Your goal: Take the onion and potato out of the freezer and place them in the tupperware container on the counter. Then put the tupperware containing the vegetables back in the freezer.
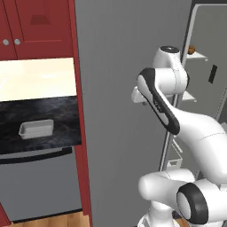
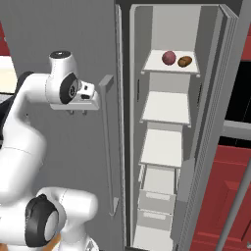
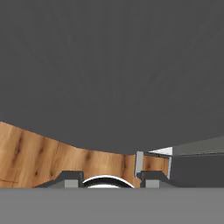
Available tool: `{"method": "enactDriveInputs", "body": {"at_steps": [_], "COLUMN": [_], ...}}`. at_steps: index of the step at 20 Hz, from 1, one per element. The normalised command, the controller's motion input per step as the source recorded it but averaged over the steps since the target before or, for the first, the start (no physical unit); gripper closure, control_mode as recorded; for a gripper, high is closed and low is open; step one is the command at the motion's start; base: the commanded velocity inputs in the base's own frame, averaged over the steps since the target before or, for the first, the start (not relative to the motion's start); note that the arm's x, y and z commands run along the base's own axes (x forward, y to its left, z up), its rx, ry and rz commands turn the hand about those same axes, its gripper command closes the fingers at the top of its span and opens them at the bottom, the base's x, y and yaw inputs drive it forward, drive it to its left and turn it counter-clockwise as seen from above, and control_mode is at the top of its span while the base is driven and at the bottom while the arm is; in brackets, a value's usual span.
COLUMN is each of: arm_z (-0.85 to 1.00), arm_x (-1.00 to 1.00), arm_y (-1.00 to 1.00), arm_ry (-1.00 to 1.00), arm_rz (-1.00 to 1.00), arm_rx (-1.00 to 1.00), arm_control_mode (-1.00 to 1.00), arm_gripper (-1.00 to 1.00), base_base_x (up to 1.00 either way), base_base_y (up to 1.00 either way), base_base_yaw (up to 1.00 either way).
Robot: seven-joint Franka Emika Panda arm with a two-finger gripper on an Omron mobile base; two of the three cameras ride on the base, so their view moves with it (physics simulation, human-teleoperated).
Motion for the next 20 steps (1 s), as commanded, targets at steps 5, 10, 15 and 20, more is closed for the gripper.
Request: {"method": "enactDriveInputs", "body": {"at_steps": [5,10,15,20], "arm_z": [0.21,0.85,0.56,0.62], "arm_x": [-0.52,-0.78,-0.66,-0.57], "arm_y": [-0.16,-0.15,0.0,0.0], "arm_ry": [-0.14,-0.41,-0.41,-0.27], "arm_rz": [-0.02,-0.07,-0.01,0.0], "arm_rx": [0.0,0.01,0.0,0.0], "arm_control_mode": [-1.0,-1.0,-1.0,-1.0], "arm_gripper": [-1.0,-1.0,-1.0,-1.0], "base_base_x": [0.0,0.0,0.0,0.0], "base_base_y": [0.0,0.0,0.0,0.0], "base_base_yaw": [0.0,0.0,0.0,0.0]}}
